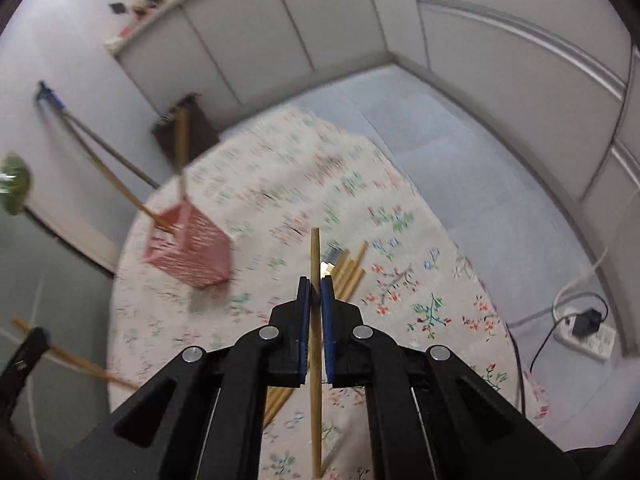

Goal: Organize utensils
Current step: 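Lower chopsticks into the pink basket, opening the left tool then the right tool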

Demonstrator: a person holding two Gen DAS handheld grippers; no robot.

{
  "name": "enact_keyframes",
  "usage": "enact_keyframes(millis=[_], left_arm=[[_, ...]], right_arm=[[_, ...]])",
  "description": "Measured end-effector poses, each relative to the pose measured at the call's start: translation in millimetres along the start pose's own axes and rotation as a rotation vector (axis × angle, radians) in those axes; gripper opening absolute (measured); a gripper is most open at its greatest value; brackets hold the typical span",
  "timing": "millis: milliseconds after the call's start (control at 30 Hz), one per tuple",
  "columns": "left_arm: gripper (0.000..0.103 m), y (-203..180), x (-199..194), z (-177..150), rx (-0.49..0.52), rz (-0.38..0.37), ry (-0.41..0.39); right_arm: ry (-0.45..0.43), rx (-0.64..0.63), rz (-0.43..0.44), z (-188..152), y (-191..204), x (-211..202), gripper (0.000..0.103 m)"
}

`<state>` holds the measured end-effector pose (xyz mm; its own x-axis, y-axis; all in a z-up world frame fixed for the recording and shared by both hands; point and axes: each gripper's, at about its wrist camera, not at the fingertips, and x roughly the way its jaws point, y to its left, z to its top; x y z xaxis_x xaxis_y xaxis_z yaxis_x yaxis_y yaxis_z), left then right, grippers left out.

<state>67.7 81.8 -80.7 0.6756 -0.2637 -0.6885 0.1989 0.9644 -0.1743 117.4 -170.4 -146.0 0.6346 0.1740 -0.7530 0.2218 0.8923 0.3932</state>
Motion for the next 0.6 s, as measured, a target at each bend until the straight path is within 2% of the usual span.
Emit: enact_keyframes(millis=[167,267,433,600], left_arm=[[0.007,0,-18,16,-0.023,-0.001,-0.036],[0.007,-2,-35,39,-0.02,0.001,-0.084],[0.007,-2,-50,76,-0.025,0.014,-0.152],[0.007,-1,-53,103,-0.046,0.02,-0.199]], right_arm=[[-0.079,-0.057,0.093,17,21,-56,0.006],[-0.146,-0.08,0.136,37,38,-83,0.006],[-0.233,-0.084,0.183,73,60,-109,0.006],[-0.269,-0.07,0.229,99,70,-125,0.006]])
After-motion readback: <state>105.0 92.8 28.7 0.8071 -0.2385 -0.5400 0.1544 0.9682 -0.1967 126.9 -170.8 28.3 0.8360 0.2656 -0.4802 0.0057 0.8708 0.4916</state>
